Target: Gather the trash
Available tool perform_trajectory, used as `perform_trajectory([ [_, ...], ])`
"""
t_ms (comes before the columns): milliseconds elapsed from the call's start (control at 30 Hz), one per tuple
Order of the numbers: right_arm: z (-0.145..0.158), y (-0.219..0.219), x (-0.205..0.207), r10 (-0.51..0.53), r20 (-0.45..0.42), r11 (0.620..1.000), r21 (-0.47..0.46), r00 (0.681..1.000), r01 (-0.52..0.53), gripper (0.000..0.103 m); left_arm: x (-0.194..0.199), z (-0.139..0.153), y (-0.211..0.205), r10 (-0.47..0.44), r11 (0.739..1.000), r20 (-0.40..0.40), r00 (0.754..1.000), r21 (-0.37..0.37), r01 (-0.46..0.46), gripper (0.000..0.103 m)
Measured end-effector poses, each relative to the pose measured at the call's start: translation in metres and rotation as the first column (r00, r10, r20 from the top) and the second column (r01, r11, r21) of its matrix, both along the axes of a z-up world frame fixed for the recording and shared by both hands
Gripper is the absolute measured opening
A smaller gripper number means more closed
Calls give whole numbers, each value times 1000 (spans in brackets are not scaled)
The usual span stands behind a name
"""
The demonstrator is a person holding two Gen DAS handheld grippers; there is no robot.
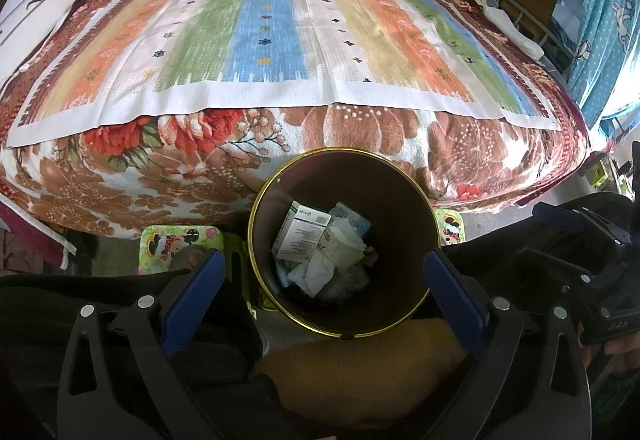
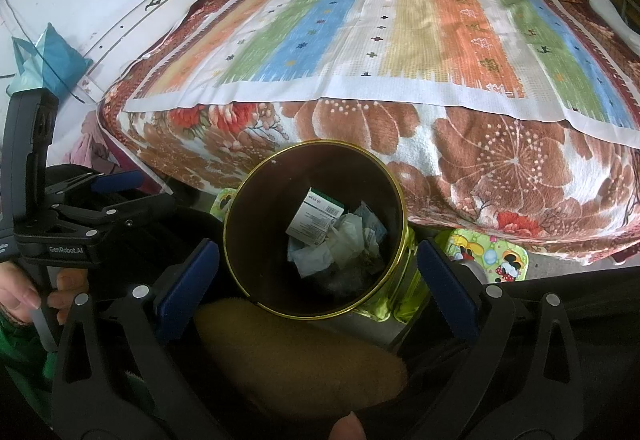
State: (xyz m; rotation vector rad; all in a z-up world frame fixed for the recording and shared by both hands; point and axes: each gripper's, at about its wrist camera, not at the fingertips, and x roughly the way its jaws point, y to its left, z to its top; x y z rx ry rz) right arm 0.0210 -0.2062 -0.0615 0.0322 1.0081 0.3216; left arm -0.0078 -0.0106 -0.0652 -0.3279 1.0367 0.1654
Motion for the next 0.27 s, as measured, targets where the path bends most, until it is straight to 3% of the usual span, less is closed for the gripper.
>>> perform_trajectory([
  [267,0,0,0,1,0,1000,0,1000,-1,94,-5,-4,1,0,1000,-7,1000,5,0,97],
])
